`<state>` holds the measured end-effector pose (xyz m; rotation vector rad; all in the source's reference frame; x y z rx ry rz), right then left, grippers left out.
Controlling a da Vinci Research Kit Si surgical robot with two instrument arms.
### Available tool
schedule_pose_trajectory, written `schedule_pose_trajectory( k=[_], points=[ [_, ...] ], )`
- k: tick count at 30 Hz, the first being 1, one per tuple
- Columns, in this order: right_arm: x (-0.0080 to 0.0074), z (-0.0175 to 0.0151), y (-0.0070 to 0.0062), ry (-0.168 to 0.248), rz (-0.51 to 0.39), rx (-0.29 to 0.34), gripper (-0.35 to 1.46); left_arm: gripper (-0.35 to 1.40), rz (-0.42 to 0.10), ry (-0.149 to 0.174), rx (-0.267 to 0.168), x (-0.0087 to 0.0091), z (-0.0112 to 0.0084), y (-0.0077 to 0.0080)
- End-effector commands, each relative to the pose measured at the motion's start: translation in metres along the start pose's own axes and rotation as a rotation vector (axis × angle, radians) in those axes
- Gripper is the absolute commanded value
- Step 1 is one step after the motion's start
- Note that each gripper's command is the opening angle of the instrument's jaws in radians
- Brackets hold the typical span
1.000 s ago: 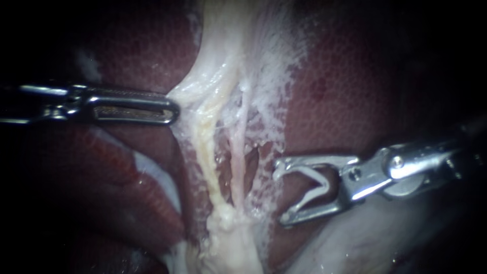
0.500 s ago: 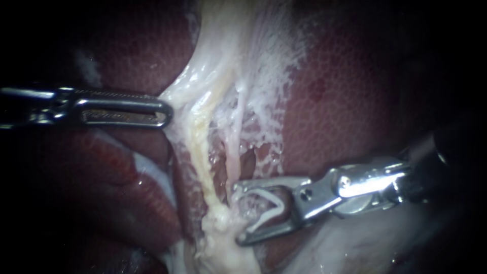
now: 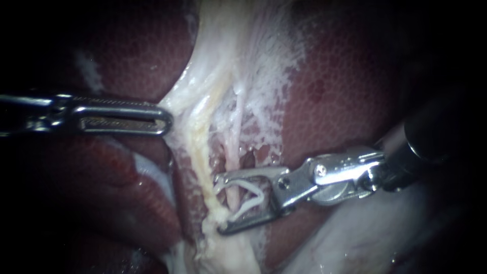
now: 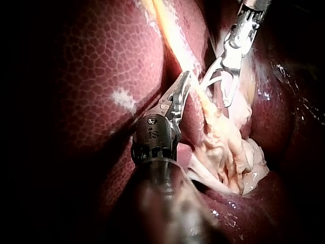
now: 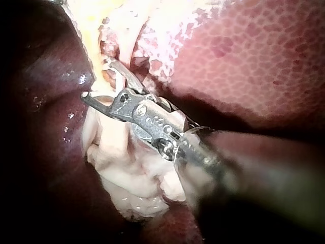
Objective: Clipping first clip left tube
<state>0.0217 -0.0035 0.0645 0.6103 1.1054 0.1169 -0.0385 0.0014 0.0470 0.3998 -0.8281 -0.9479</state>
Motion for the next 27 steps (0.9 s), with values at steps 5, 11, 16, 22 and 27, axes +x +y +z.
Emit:
schedule_pose_trajectory(
  k=[5, 11, 16, 22, 27],
  points=[
    [-0.0004, 0.0005, 0.0004, 0.002, -0.002, -0.002, 0.59, -0.35, 0.006, 0.001, 0.004, 0.0000, 0.0000, -0.0004],
    [-0.0010, 0.0018, 0.0001, -0.016, 0.014, -0.002, 0.60, -0.35, 0.005, 0.002, 0.005, 0.0000, -0.0001, -0.0008],
    [-0.0010, 0.0031, -0.0005, -0.018, 0.047, 0.005, 0.59, -0.35, 0.005, 0.001, 0.004, 0.0000, 0.0000, -0.0008],
    [0.0002, 0.0044, -0.0009, -0.020, 0.068, 0.033, 0.58, -0.35, 0.005, 0.002, 0.006, 0.0001, 0.0001, -0.0008],
    [0.0007, 0.0048, -0.0013, -0.023, 0.089, 0.082, 0.56, -0.35, 0.005, 0.002, 0.006, 0.0001, 0.0001, -0.0008]
  ],
)
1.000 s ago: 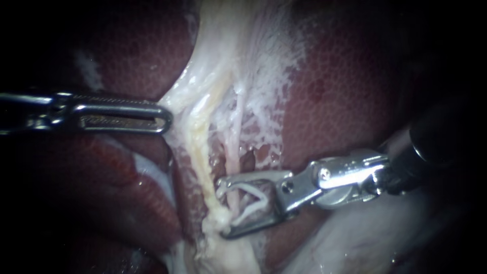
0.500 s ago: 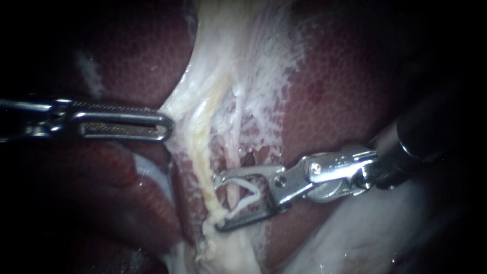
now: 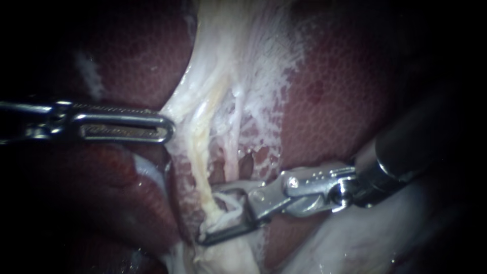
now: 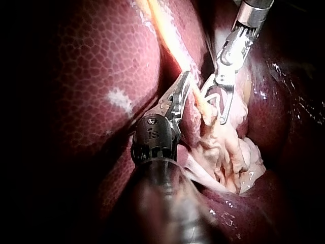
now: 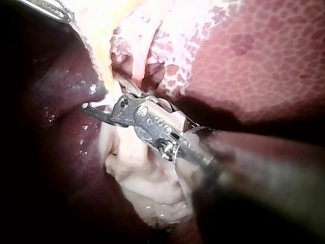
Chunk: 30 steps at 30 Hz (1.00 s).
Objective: Clipping first clip left tube
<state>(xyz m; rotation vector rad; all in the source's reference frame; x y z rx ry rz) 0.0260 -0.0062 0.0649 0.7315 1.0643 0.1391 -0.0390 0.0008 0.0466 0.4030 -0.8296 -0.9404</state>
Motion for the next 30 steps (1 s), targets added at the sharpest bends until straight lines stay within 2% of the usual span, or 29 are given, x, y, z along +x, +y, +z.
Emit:
schedule_pose_trajectory(
  k=[1, 4, 13, 17, 18, 21, 22, 25, 27, 30],
  points=[
    [0.0001, -0.0001, -0.0001, 0.003, 0.004, 0.008, 0.54, -0.35, 0.000, 0.000, 0.001, 0.0000, 0.0000, 0.0000],
    [0.0003, 0.0001, -0.0002, 0.006, 0.007, 0.025, 0.53, -0.35, 0.000, 0.000, 0.000, 0.0001, 0.0001, 0.0000],
    [0.0006, 0.0003, 0.0002, 0.009, 0.007, 0.011, 0.50, -0.35, 0.000, 0.000, 0.000, 0.0001, 0.0001, 0.0000],
    [0.0005, 0.0000, 0.0008, 0.013, 0.009, -0.008, 0.44, -0.35, 0.000, -0.001, -0.001, 0.0001, 0.0002, 0.0000],
    [0.0005, 0.0000, 0.0010, 0.014, 0.010, -0.015, 0.40, -0.35, 0.000, 0.000, 0.002, 0.0002, 0.0002, 0.0000],
    [0.0001, -0.0003, 0.0017, 0.015, 0.017, -0.018, 0.12, -0.35, 0.001, 0.000, 0.001, 0.0002, 0.0003, 0.0000],
    [0.0000, -0.0005, 0.0019, 0.016, 0.035, -0.018, -0.03, -0.35, 0.001, 0.000, 0.001, 0.0002, 0.0003, 0.0000],
    [-0.0002, -0.0009, 0.0025, 0.017, 0.059, -0.016, -0.27, -0.35, 0.001, 0.000, 0.001, 0.0002, 0.0003, 0.0000],
    [-0.0001, -0.0013, 0.0028, 0.018, 0.067, -0.015, -0.35, -0.35, 0.001, 0.000, 0.001, 0.0002, 0.0004, 0.0000],
    [-0.0001, -0.0016, 0.0030, 0.019, 0.079, -0.013, -0.35, -0.35, 0.001, 0.000, 0.000, 0.0002, 0.0004, -0.0001]
  ],
)
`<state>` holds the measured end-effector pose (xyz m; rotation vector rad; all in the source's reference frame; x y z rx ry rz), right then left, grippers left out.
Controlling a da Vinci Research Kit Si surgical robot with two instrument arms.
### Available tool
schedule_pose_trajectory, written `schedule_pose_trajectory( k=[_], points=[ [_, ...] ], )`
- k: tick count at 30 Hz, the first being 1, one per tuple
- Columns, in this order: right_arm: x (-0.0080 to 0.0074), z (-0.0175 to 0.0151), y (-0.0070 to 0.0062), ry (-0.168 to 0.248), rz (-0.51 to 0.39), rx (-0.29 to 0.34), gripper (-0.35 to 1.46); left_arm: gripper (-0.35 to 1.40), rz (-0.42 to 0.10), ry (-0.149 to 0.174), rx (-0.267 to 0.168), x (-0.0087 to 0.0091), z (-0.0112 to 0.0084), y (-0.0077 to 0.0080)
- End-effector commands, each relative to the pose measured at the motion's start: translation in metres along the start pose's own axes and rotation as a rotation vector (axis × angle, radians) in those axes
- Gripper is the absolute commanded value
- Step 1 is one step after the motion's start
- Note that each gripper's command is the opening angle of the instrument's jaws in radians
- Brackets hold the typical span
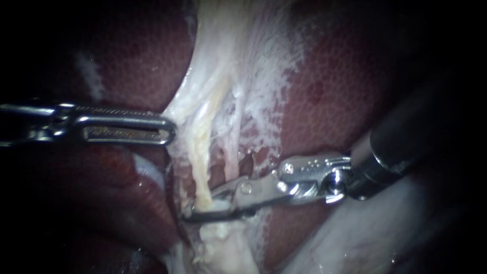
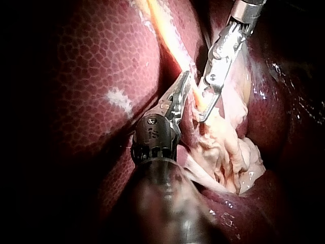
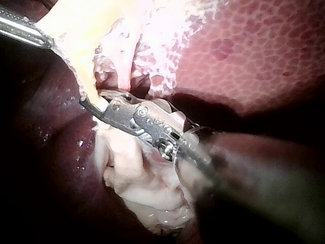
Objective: Clipping first clip left tube
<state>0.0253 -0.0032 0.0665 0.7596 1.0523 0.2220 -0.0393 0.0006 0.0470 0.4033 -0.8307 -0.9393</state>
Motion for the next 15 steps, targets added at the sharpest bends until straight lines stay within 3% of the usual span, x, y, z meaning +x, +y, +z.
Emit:
schedule_pose_trajectory(
  k=[1, 15],
  points=[
    [0.0000, 0.0000, -0.0001, 0.000, 0.006, 0.002, -0.35, -0.35, 0.000, 0.000, -0.001, 0.0000, 0.0000, 0.0000],
    [-0.0001, 0.0000, -0.0003, -0.001, 0.016, 0.004, -0.35, -0.35, 0.001, 0.001, 0.002, 0.0002, 0.0002, 0.0002]
  ],
)
